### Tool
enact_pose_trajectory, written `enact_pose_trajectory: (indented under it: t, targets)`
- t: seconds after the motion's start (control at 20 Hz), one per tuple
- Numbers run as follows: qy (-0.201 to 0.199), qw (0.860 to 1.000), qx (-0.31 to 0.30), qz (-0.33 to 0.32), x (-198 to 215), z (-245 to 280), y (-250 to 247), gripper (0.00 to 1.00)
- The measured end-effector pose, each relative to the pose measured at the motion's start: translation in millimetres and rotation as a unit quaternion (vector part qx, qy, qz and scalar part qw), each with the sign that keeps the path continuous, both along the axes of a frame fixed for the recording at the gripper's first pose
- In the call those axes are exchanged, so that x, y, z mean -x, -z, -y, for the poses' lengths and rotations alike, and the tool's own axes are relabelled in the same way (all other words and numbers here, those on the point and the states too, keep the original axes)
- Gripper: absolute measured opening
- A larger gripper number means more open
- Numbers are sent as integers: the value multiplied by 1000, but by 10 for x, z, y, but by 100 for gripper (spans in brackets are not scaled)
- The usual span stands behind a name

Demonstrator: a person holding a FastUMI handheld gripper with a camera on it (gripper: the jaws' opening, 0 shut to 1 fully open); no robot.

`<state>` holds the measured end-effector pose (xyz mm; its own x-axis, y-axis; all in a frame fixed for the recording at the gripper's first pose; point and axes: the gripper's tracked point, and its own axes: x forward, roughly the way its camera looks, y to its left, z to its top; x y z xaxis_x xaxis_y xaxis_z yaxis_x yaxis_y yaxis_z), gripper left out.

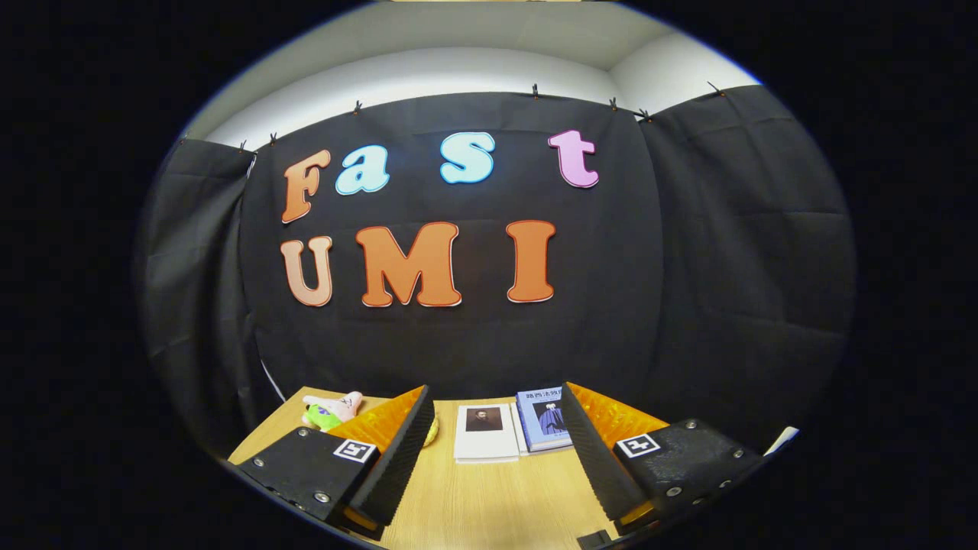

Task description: Open the storage box then place both shoes into the box .Put the left shoe in first, then the right shoe, with the right side of both shoes facing outward in a uniform manner.

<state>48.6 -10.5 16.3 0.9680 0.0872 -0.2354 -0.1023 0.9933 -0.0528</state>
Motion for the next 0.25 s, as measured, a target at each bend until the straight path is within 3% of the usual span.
enact_pose_trajectory:
  t: [0.25]
  targets:
    - [-21,1000,-10,9,-109,-2,-71,99]
